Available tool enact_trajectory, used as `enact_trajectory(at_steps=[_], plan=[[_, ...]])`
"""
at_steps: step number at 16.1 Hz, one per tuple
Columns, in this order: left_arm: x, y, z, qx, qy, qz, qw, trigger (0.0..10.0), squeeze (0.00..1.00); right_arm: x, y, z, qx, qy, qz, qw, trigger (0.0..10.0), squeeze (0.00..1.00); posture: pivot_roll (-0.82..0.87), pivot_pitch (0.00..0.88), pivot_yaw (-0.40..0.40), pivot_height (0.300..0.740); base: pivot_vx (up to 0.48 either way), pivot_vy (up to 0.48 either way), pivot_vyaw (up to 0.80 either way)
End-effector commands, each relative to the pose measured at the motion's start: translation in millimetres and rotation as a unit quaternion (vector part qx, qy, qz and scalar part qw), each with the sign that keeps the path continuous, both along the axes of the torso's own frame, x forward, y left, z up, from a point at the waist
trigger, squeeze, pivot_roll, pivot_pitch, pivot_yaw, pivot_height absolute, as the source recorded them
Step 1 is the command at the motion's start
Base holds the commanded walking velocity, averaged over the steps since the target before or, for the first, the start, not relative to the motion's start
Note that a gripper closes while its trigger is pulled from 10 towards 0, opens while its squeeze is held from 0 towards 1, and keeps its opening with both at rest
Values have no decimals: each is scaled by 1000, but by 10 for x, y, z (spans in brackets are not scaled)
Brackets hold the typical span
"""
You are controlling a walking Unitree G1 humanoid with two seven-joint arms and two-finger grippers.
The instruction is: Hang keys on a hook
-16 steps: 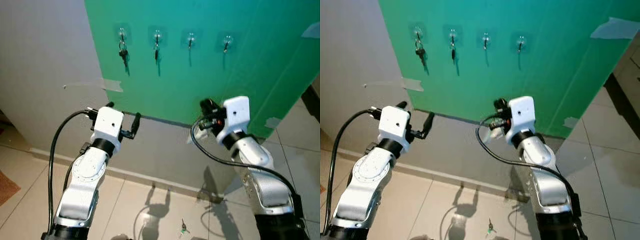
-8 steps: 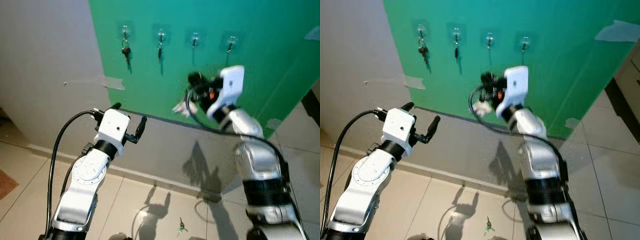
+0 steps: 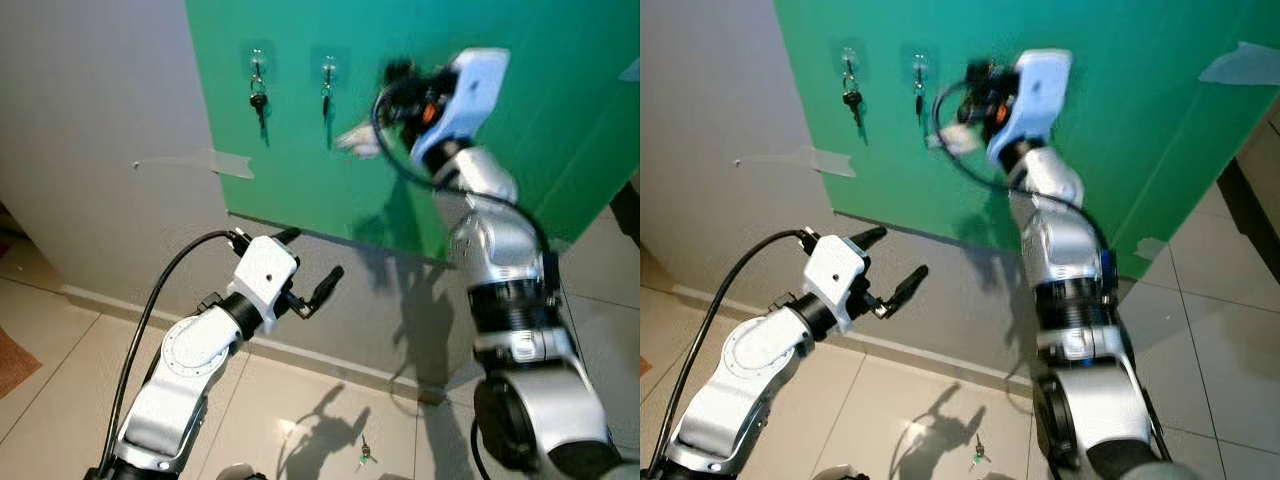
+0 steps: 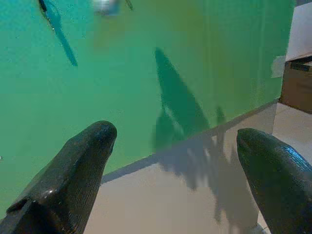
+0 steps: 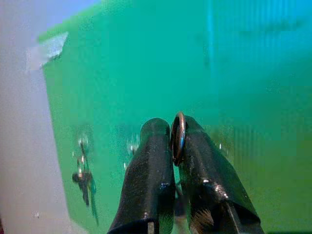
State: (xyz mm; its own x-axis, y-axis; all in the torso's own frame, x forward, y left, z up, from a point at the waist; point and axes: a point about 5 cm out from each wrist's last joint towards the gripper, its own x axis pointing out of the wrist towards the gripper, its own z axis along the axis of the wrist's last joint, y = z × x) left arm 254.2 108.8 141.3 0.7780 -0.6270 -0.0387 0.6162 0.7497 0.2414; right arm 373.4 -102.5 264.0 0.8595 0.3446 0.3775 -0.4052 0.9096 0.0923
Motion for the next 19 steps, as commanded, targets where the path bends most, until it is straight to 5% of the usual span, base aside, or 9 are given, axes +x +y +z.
enact_trajectory(at_steps=[1, 14, 19], plan=[[-10, -18, 24, 0, -3, -7, 1000, 10000, 0, 39, -21, 46, 8, -7, -2, 1000, 10000, 0, 42, 0, -36, 718, 0, 0, 0], [-21, 27, 37, 16, -3, -9, 1000, 10000, 0, 296, -2, 214, 30, -18, -22, 999, 10000, 0, 65, 0, -36, 718, 0, 0, 0], [-6, 34, 33, 19, 2, -10, 1000, 10000, 0, 389, -60, 162, 1, -3, -91, 996, 10000, 0, 60, 0, -25, 718, 0, 0, 0]])
